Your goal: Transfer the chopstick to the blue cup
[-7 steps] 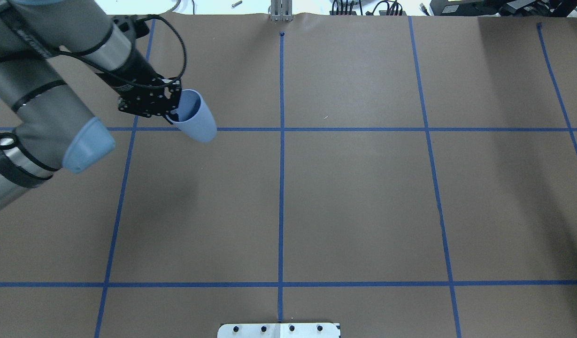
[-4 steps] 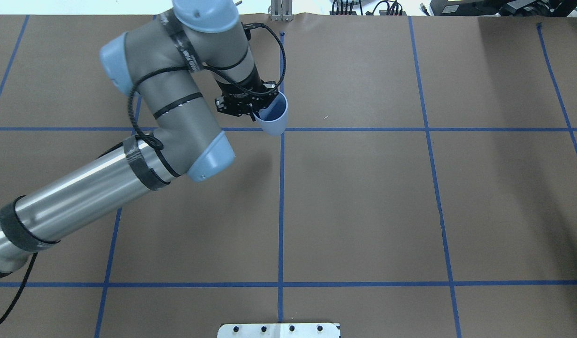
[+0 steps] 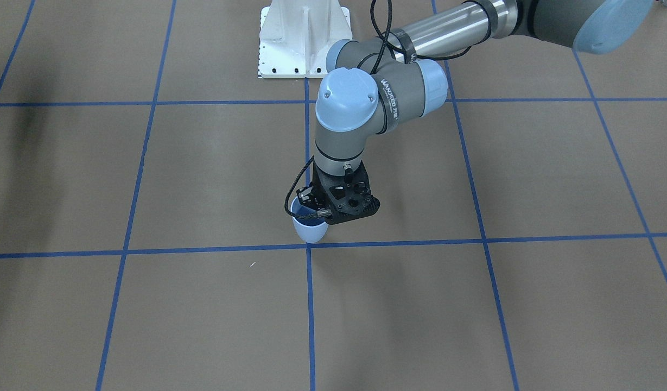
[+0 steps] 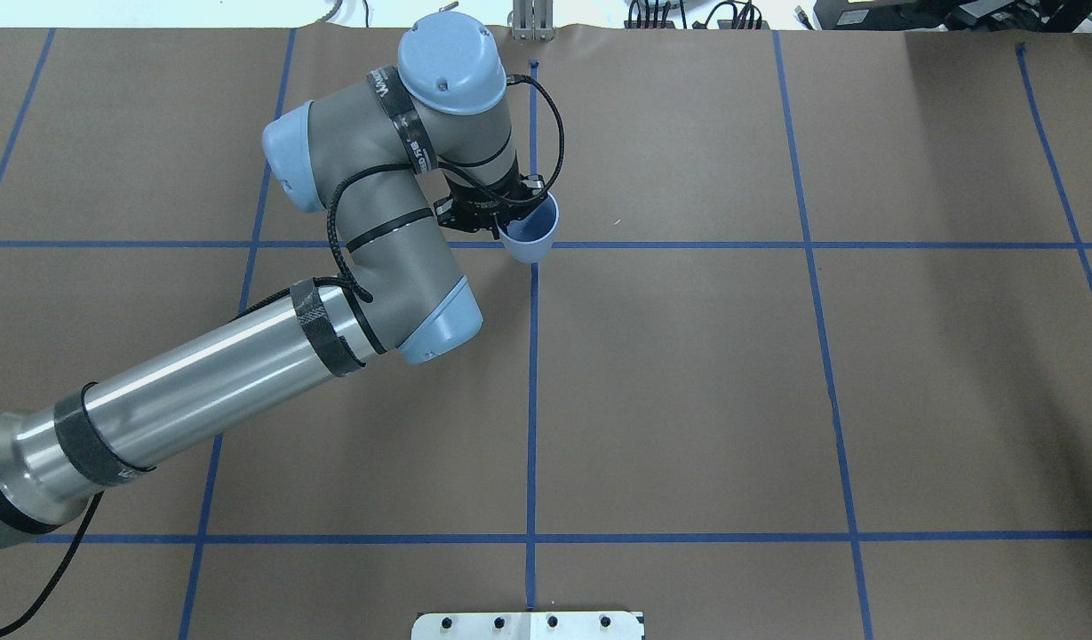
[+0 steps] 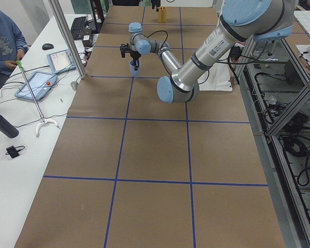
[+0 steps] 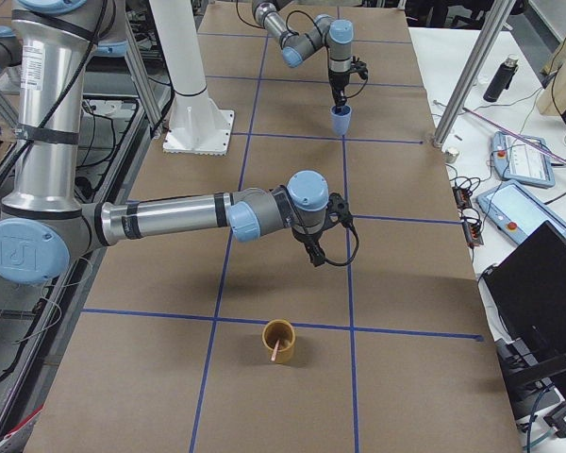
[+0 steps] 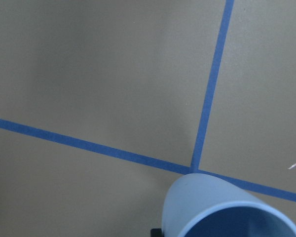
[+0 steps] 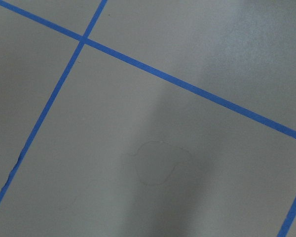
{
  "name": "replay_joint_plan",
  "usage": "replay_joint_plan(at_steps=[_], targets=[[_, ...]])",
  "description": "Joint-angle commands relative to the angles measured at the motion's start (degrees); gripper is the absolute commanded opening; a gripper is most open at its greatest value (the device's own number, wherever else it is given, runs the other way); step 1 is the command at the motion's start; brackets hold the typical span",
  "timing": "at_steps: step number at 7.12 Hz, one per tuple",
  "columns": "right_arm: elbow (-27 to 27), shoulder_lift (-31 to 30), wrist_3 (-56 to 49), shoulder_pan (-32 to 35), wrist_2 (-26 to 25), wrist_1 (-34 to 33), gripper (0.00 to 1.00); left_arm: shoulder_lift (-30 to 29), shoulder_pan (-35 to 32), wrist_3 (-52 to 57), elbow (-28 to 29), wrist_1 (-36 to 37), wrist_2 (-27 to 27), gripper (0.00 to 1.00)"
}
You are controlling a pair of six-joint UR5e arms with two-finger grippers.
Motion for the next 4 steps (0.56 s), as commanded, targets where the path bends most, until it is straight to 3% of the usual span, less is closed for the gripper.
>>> replay_joint_plan(at_steps=[1,3,4], targets=[[-0.19,-0.01,0.62,-0.53,-0.13,0.37,1.0,0.3,0.44,-0.32,0.75,-2.26,0.29,0.0],[-0.63,-0.01,0.53,-0.53,-0.22,0.37,1.0,0.3,0.79,-0.23,0.66,-2.26,0.29,0.0],[-0.63,-0.01,0.53,-0.61,-0.22,0.37,1.0,0.21,0.8,-0.14,0.66,-2.26,0.29,0.16]])
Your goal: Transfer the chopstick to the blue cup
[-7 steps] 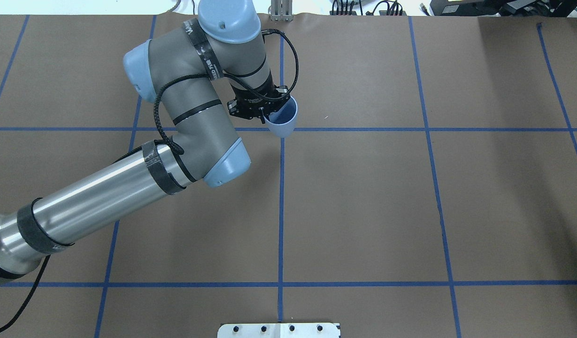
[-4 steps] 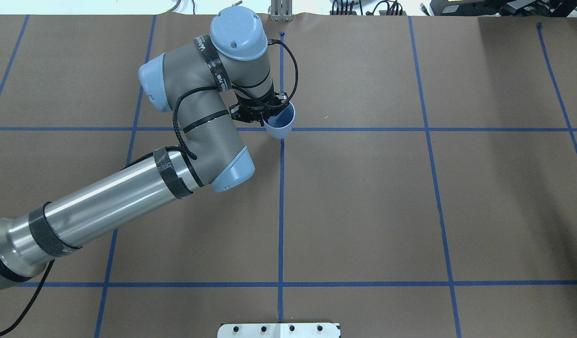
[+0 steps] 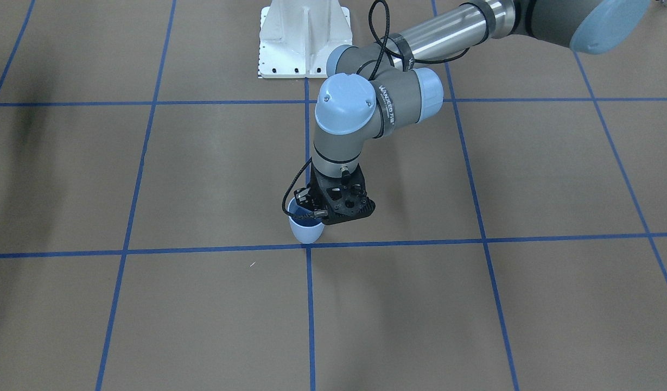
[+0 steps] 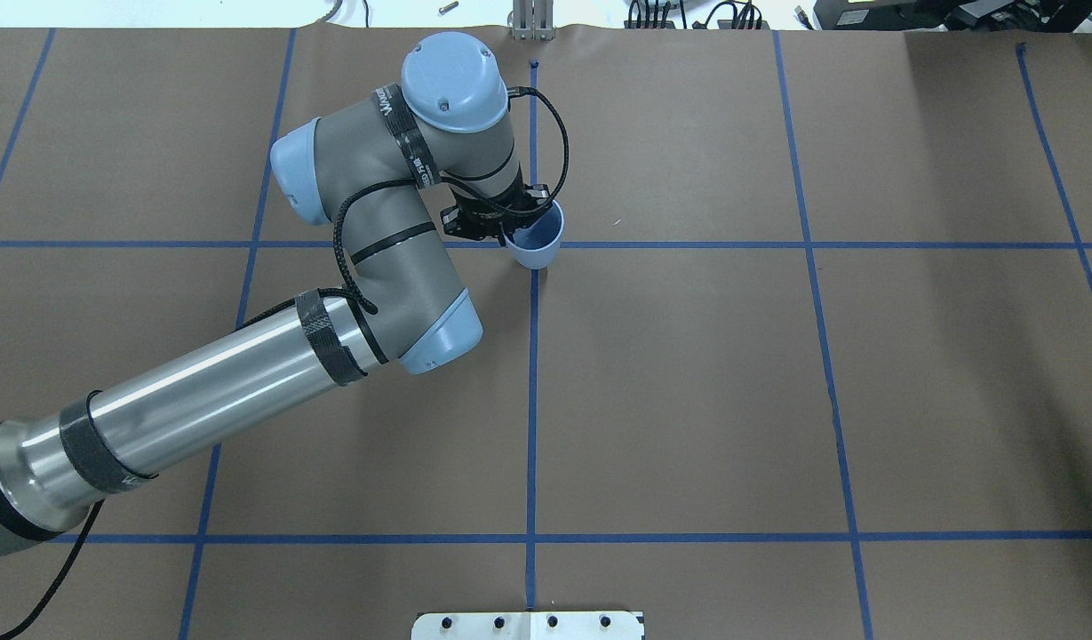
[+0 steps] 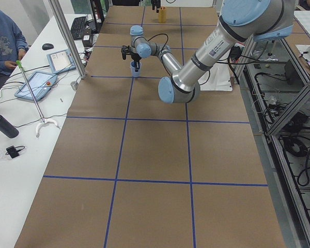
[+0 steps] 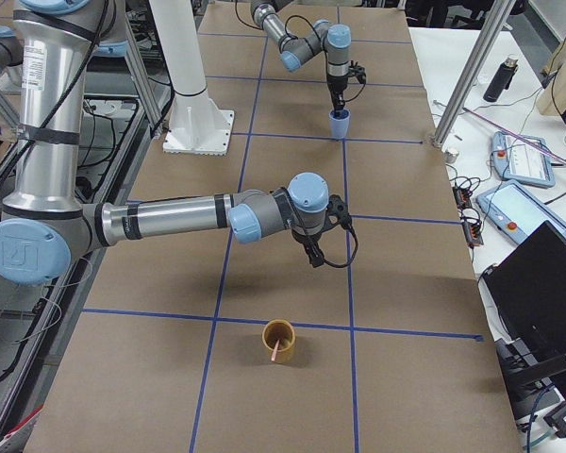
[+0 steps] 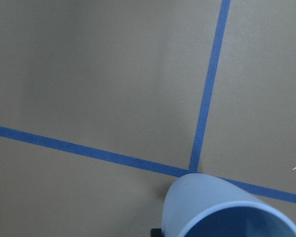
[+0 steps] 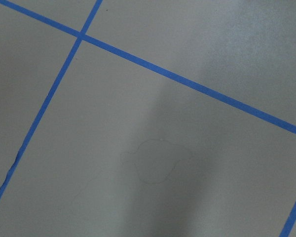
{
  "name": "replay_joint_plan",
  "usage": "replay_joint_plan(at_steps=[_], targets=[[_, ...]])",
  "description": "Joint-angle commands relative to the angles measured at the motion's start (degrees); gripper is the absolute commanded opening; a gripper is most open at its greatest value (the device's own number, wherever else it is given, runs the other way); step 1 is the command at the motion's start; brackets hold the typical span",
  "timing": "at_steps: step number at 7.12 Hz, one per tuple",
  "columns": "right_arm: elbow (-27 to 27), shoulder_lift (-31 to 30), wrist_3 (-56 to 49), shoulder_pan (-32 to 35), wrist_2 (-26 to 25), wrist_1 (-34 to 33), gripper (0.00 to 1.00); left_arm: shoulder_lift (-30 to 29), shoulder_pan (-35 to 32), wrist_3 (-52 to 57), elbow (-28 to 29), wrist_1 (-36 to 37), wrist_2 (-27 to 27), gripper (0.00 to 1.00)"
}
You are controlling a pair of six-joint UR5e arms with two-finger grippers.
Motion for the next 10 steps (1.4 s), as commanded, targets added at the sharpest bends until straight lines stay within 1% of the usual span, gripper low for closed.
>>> replay_joint_plan(at_steps=[1,2,3,4,5,6,7,8,9,10], targets=[[-0.06,0.09,-0.01,-0.06,-0.12,0.0,1.0,0.04,0.1,0.35,-0.09,-0.03,0.0,0.57],[-0.06,0.09,-0.01,-0.06,-0.12,0.0,1.0,-0.13,0.1,0.44,-0.35,0.06,0.0,0.66],[-0.06,0.09,-0.01,0.03,-0.21,0.0,1.0,-0.13,0.1,0.44,-0.62,-0.03,-0.08,0.87],[-0.06,0.0,-0.01,0.03,-0.21,0.0,1.0,-0.13,0.02,0.18,-1.58,-0.03,-0.17,0.91],[-0.06,0.0,-0.01,0.2,-0.38,0.0,1.0,0.04,-0.51,0.09,-4.8,0.66,-0.61,0.91],[-0.14,-0.78,0.08,2.82,-1.78,0.0,1.0,0.74,-1.56,0.0,-7.97,0.76,-0.7,0.91],[-0.41,-1.31,0.17,6.24,-4.05,-0.78,1.0,2.92,-2.26,-0.08,-12.35,0.76,-0.79,0.91],[-2.06,-3.06,-0.09,9.66,-3.81,-0.79,0.99,6.51,-2.27,0.0,-16.14,0.67,-0.79,0.92],[-4.17,-3.51,-0.62,14.66,-3.46,-0.96,0.99,8.11,-2.18,0.0,-17.13,0.5,-0.7,0.93],[-5.84,-3.43,-0.8,17.32,-3.37,-0.96,0.99,8.82,-2.18,0.0,-17.14,0.15,-0.7,0.93]])
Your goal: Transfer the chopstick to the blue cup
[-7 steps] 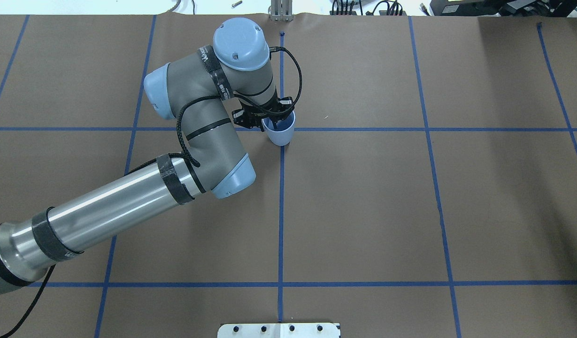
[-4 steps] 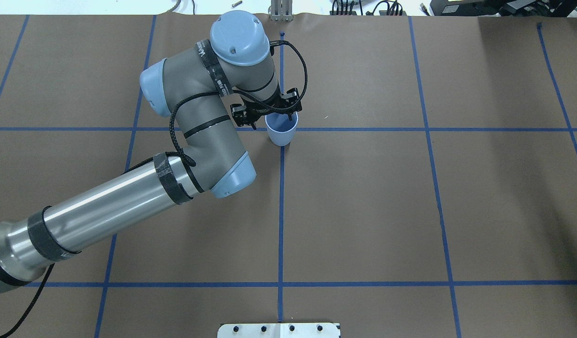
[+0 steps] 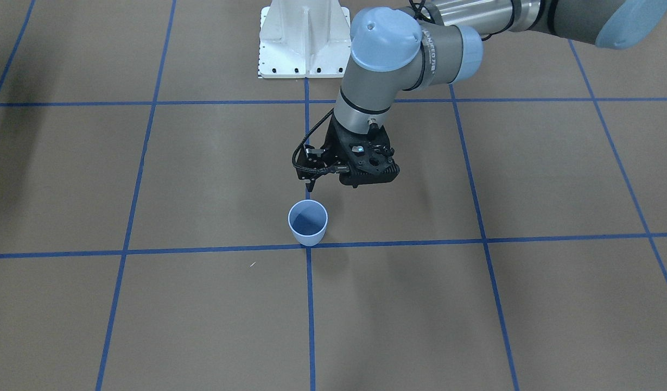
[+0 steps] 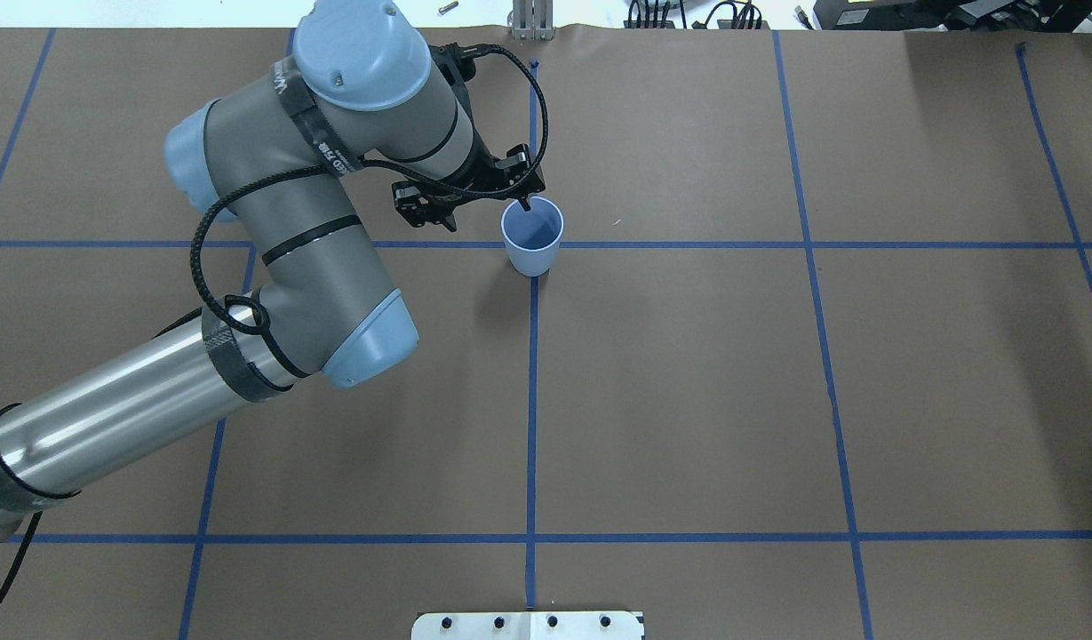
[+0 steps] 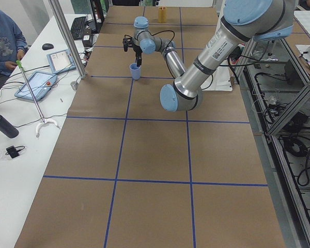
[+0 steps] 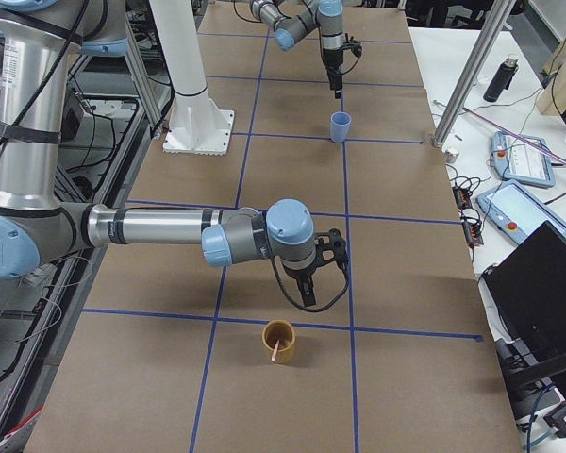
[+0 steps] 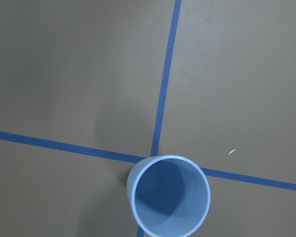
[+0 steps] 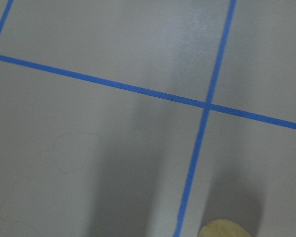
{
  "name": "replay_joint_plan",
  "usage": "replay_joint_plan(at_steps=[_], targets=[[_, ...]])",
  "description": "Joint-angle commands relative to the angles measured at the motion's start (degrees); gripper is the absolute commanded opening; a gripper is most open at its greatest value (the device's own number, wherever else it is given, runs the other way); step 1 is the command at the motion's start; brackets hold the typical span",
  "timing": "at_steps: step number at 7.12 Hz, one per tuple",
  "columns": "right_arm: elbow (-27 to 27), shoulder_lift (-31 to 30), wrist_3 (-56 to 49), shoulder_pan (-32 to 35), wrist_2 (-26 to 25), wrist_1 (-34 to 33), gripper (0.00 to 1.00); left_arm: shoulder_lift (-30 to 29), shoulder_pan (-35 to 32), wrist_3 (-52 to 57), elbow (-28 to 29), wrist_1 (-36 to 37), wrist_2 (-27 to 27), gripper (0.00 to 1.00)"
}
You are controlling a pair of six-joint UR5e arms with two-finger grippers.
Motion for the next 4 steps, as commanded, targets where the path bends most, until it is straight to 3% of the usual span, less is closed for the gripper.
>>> replay_joint_plan(at_steps=[1,4], targets=[[-3.44,-0.3,-1.11,7.52,0.19,-0.09,0.99,1.63,0.06,0.01,-0.87,-0.33,0.03,0.94],[-10.99,-0.21,-12.1,13.7,0.1,-1.41,0.99,1.8,-0.03,0.01,-0.43,-0.59,0.11,0.94]])
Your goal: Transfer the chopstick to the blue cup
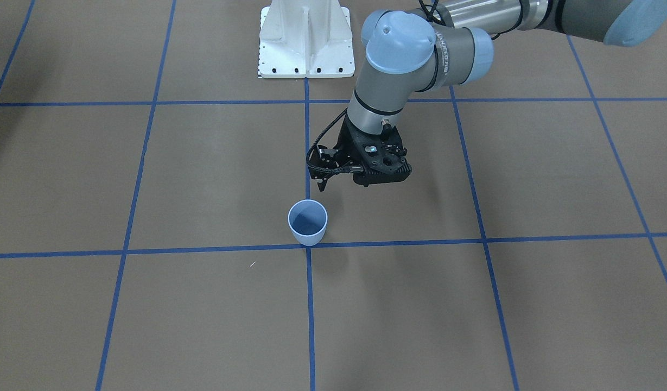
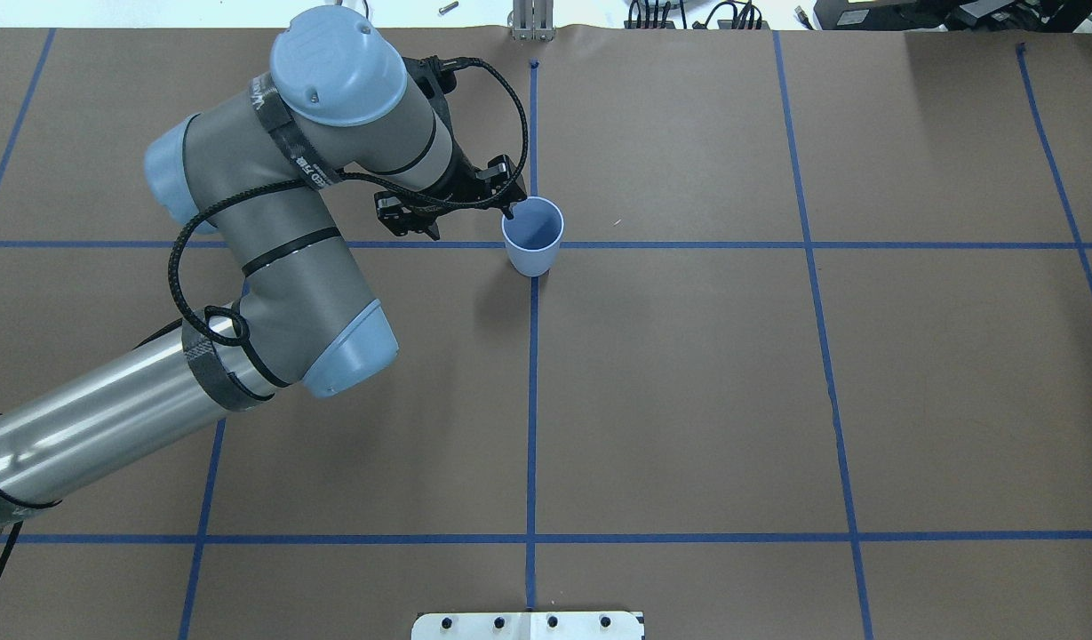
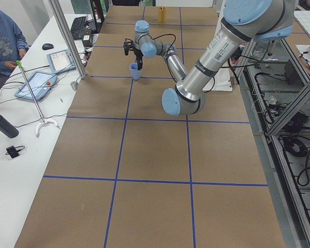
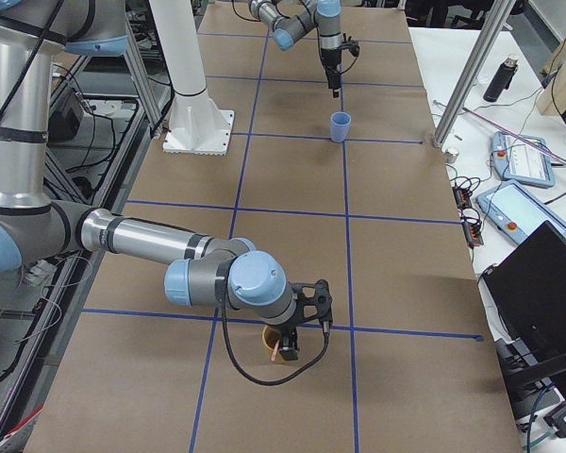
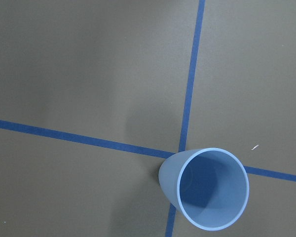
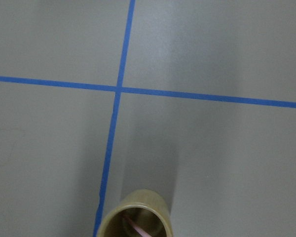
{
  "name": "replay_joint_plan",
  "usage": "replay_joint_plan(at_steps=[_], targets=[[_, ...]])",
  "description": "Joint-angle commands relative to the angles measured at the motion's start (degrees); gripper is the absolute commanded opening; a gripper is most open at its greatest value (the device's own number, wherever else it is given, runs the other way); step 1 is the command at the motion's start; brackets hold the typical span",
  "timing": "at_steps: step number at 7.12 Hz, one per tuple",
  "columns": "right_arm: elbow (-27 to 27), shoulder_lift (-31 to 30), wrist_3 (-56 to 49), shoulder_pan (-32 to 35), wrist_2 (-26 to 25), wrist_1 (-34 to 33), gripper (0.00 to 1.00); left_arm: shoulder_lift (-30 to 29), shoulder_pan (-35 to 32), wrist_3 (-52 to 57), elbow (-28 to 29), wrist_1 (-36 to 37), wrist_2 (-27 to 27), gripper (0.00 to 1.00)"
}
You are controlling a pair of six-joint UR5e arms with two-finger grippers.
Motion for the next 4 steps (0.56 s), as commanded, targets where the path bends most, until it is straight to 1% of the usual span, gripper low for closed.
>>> replay_joint_plan(at_steps=[1,2,3,4], targets=[[-5.22,-0.85,-2.48,2.3,0.54,0.21,0.9,0.79,0.07,-0.09,-0.07,-0.15,0.07,0.94],[-7.24,-0.59,-2.3,2.22,3.68,0.21,0.79,0.88,0.16,0.0,0.1,-0.16,0.07,0.94],[-7.7,-0.94,-2.3,2.31,4.84,0.21,0.7,1.15,0.16,0.0,0.1,-0.24,0.15,0.94],[-8.31,-0.94,-2.3,2.31,4.86,0.3,0.56,1.32,0.16,0.0,0.36,-1.81,0.15,0.94]])
